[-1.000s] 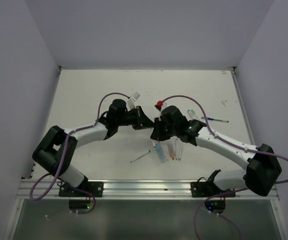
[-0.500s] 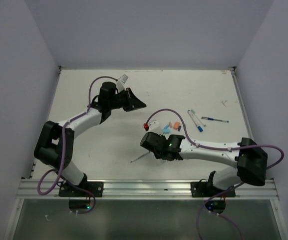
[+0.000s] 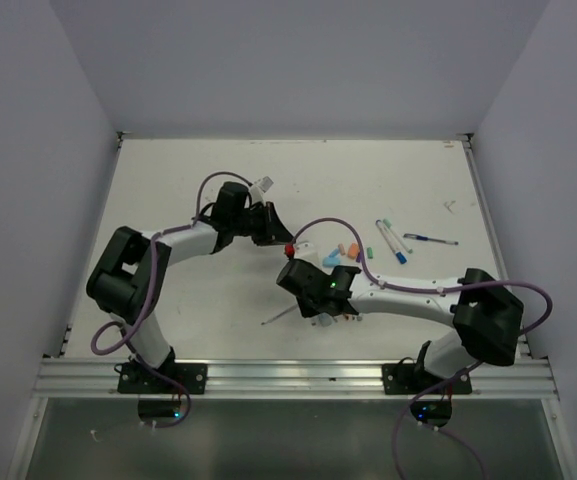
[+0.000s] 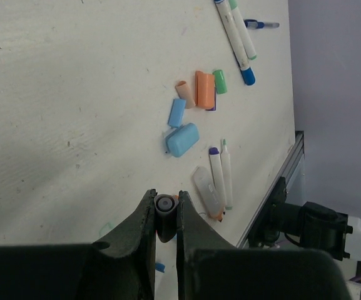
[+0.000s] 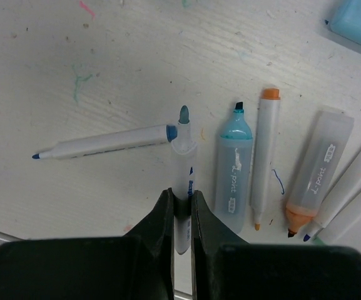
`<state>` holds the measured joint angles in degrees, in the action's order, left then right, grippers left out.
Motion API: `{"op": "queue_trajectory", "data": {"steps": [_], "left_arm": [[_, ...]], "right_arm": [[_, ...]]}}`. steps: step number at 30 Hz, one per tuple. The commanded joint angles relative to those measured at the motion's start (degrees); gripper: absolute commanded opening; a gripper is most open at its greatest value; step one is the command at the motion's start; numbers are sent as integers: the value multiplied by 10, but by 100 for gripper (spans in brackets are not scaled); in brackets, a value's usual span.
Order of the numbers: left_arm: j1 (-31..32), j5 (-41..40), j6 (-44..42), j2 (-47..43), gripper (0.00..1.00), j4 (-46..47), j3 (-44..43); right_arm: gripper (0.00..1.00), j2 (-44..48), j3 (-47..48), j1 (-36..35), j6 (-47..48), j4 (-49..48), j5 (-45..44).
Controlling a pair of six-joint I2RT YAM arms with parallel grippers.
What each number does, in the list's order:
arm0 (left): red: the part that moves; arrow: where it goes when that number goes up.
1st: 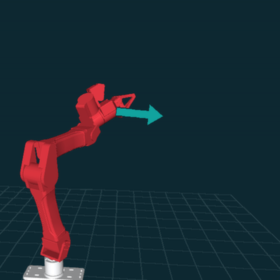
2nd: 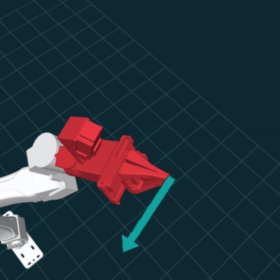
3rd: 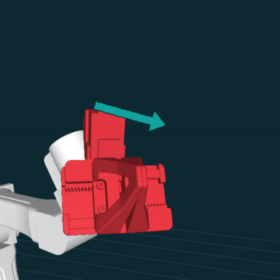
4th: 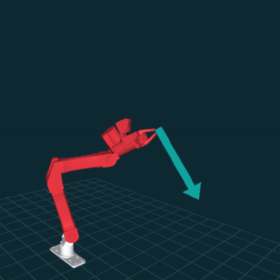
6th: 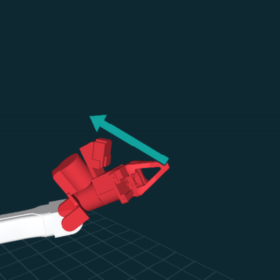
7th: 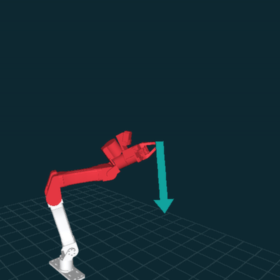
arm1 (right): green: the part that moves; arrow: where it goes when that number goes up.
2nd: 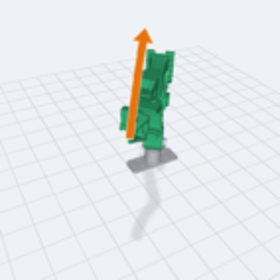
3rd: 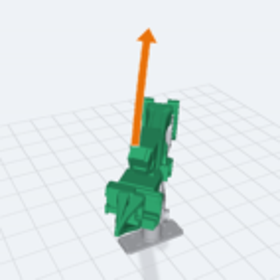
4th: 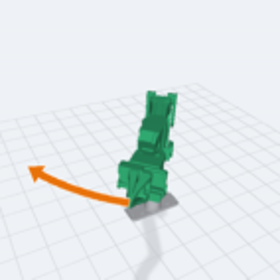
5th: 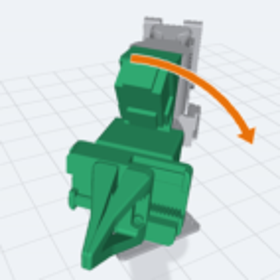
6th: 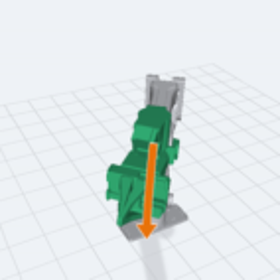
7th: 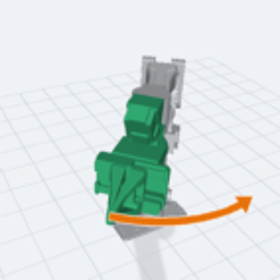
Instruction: Open the pen caps
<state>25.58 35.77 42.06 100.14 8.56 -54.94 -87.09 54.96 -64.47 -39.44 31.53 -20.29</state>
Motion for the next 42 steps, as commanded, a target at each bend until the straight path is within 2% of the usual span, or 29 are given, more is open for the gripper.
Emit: {"op": "queue_trajectory", "data": {"steps": [1,8,14,15,18,24,28,31,36,42], "left_arm": [[11,8,-24,20,12,8,-12],[27,15,-22,79,14,11,-43],[48,15,-18,117,16,12,-64],[48,16,-16,119,18,15,-65],[51,14,-14,126,26,16,-68],[50,14,-15,138,32,11,-74],[50,12,-17,142,42,8,-77],[50,7,-25,139,47,-5,-83],[49,-1,-30,128,51,-13,-85],[43,-8,-24,87,51,-6,-56]], "right_arm": [[0,-7,-6,4,-23,-21,-3],[0,-26,-14,14,-28,-25,-19],[15,-36,-11,22,-19,-25,-29],[22,-35,-11,24,-18,-27,-30],[31,-33,-13,30,-13,-30,-28],[42,-14,-8,38,5,-38,-21],[46,16,29,43,30,-4,-48],[48,56,50,81,51,26,-55],[50,111,52,217,97,38,-22],[53,99,81,341,147,85,-55]]}}
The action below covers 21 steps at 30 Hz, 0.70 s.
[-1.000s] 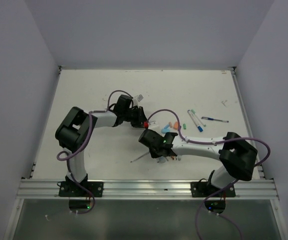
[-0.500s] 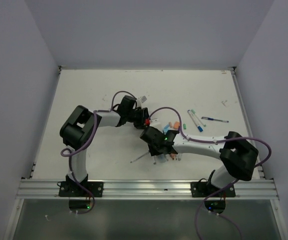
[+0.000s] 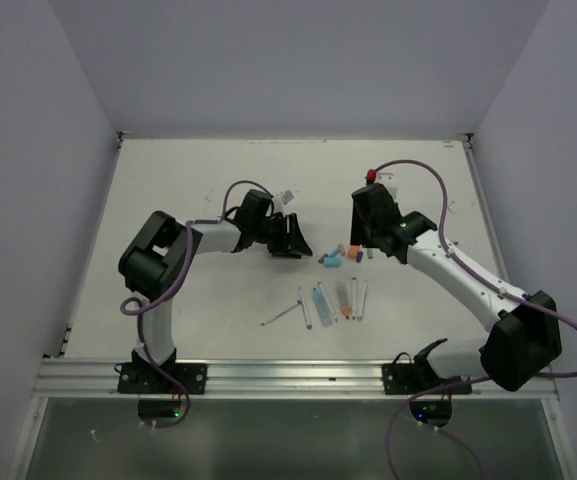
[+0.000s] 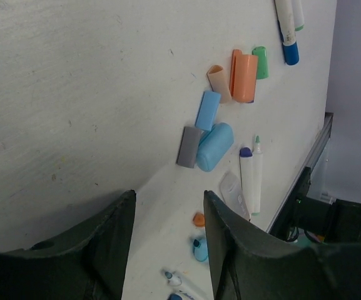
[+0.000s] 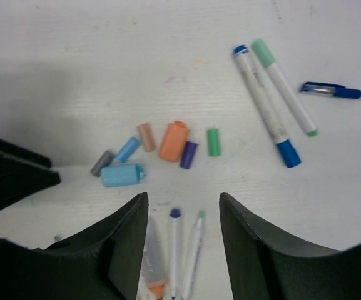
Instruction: Open the pen caps
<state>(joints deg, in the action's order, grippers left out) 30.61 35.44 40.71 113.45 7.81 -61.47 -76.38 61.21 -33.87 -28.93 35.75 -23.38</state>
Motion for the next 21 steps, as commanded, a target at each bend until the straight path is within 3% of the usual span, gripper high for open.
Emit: {"op": "queue_trajectory", "data": {"steps": [1,8,11,21], "left_arm": [[-8,-7,-9,-57,51,11,17],[-11,-13,5,-165,52,40,93],[-11,-2,0,-228,53,35,131],[-11,14,0,-287,54,42,188]], "right_arm": [[54,-13,19,49,53,43,-25],[64,-77,16,151,91,11,33],[64,-122,15,162,114,-29,51],[60,-200,34,174,129,-62,73]]}}
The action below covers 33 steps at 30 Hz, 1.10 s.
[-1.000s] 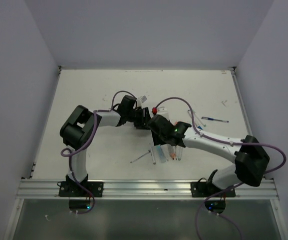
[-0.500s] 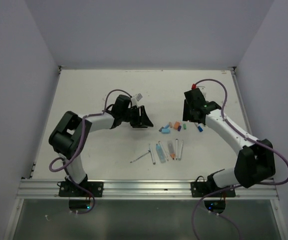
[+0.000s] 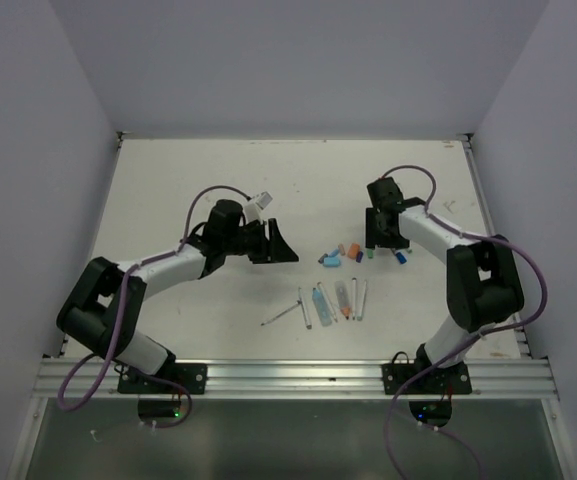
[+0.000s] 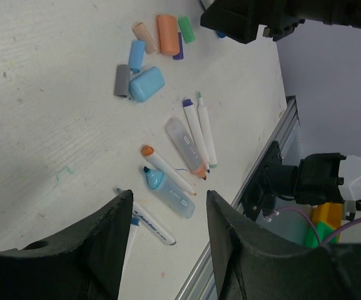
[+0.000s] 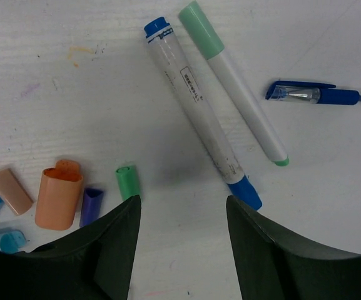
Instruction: Open the pen caps
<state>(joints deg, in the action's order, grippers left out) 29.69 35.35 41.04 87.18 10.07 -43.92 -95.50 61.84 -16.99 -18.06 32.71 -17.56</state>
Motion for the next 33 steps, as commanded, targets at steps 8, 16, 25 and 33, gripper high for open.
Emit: {"op": "queue_trajectory", "data": {"steps": [8,16,25,33], "left_arm": [[-2,20,-15,-22,54,21,28],[-2,26,-21,-14,54,19,24],[-2,24,-28,-4,54,10,16],[-3,22,-30,-15,54,14,30]], "right_arm": [[59,-50,50,20,38,-42,22],[59,-81,57,39,58,-60,34],[49,-103,48,41,68,-85,96],[8,-123,50,42,59,-87,108]]}}
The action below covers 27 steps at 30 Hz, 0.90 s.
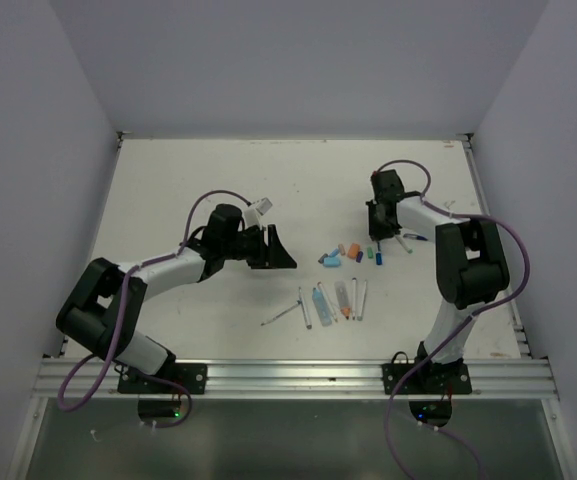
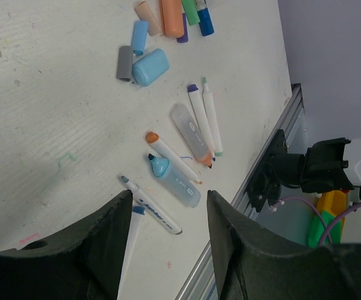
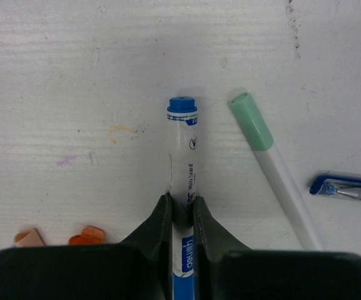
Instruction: Open the pen caps
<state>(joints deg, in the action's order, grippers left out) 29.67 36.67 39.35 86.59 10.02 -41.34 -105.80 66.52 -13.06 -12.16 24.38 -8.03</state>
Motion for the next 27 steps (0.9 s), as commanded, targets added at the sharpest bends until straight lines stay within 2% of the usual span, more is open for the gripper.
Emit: {"op": "queue_trajectory", "data": {"steps": [1,5,6,11,15,20,27], "left_arm": [[-3,10,-12,-12,54,17,12],[-2,13,-8,-43,59,39,33],[-2,17,-4,-48,62,51,37],[-2,36,13,-71,68,97,54],[8,32,31,-79,67,124,50],[52,-29,48,-91,65,135,38],[77,-83,90,-119,65,176,60]], "right_arm": [[0,-20,4,2,-1,-6,12],[0,12,37,1,13,1,3],[0,43,41,1,12,-2,11],[0,138,47,-13,-22,9,61],[0,210,8,-80,-64,1,79],[0,303,-94,-166,-201,-112,137],[0,352,-123,-243,-264,-162,110]]}}
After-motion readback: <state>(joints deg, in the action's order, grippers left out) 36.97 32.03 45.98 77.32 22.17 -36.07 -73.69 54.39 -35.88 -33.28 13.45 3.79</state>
